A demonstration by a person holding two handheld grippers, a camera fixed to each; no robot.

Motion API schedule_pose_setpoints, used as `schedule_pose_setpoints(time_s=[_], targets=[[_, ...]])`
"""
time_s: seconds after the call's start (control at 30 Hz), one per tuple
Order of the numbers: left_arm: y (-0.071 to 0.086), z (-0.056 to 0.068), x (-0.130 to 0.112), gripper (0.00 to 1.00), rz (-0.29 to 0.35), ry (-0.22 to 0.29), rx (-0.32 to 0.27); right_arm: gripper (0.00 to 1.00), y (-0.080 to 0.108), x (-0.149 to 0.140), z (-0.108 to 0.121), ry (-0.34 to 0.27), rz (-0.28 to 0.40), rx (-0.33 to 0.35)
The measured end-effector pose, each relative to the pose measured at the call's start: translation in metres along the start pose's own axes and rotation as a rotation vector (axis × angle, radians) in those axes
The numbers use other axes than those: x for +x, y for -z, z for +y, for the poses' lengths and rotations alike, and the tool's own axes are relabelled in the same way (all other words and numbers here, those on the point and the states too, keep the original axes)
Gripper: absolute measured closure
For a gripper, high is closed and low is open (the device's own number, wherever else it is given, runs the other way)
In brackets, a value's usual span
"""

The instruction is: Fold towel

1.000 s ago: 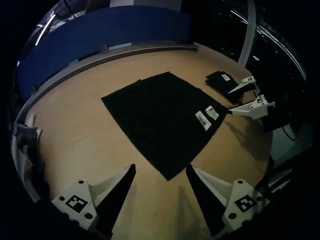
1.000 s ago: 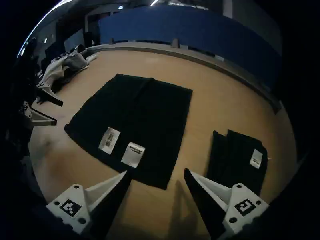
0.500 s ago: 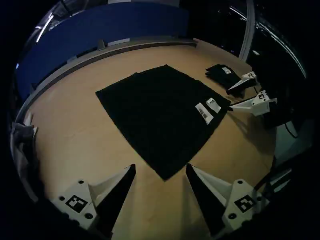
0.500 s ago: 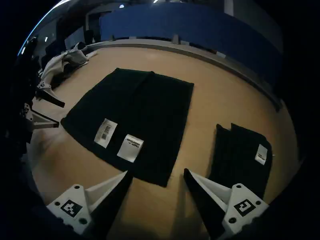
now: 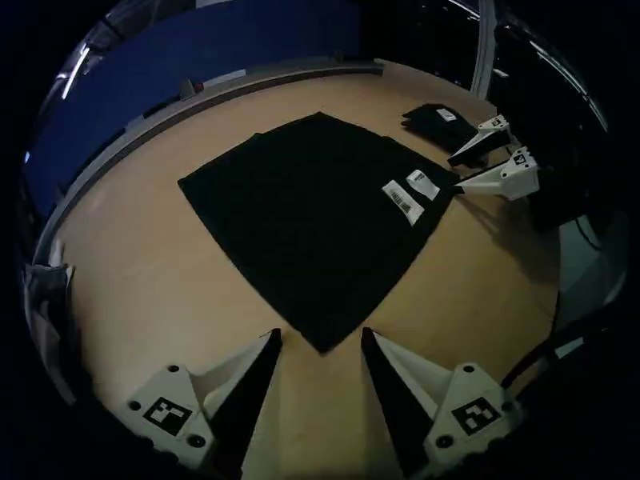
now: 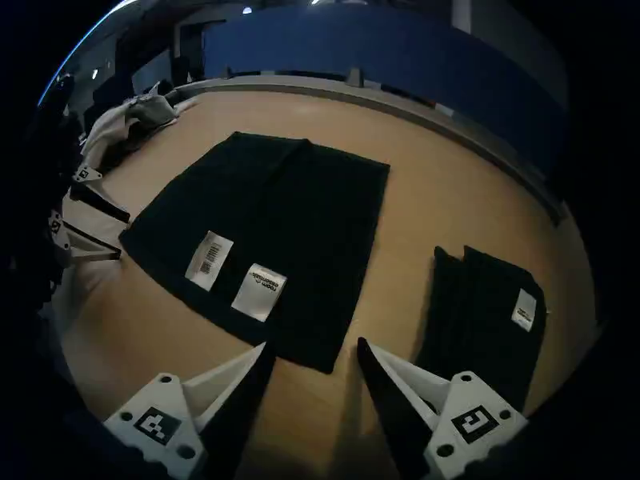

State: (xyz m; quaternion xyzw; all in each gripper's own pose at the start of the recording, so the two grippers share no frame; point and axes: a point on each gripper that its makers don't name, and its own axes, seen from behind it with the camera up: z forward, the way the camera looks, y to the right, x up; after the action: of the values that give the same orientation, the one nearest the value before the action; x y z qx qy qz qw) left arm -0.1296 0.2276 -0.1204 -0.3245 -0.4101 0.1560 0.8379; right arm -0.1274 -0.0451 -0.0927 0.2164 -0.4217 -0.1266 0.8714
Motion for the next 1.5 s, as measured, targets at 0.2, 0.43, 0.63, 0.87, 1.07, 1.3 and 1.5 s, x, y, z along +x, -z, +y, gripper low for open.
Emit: schedule_pose_setpoints(time_s=[0.2, 0.43, 0.63, 0.87, 1.07, 1.3, 1.5], targets=[[0.001, 0.0, 0.001, 0.39, 0.0, -0.002, 0.004, 0.36, -0.002, -0.002, -0.004, -0.025, -0.002, 0.021], [0.003, -0.003, 0.001, 0.59, -0.003, 0.0, 0.01, 0.45, -0.002, -0.002, -0.006, -0.036, -0.006, 0.03], [0.001, -0.005, 0.001, 0.86, -0.005, 0.003, 0.022, 0.57, -0.001, -0.002, -0.005, -0.042, -0.014, 0.032], [0.001, -0.006, 0.001, 0.91, -0.007, 0.021, 0.017, 0.88, -0.001, -0.001, -0.009, -0.062, -0.017, 0.053], [0.001, -0.006, 0.0, 0.92, -0.005, 0.04, 0.009, 0.91, -0.001, 0.0, -0.011, -0.05, -0.02, 0.055], [0.006, -0.008, 0.007, 0.92, 0.008, 0.048, 0.008, 0.91, 0.004, 0.007, -0.011, -0.049, -0.006, 0.057], [0.017, -0.014, 0.021, 0.92, 0.027, 0.065, 0.013, 0.91, 0.014, 0.023, -0.014, -0.046, 0.017, 0.061]])
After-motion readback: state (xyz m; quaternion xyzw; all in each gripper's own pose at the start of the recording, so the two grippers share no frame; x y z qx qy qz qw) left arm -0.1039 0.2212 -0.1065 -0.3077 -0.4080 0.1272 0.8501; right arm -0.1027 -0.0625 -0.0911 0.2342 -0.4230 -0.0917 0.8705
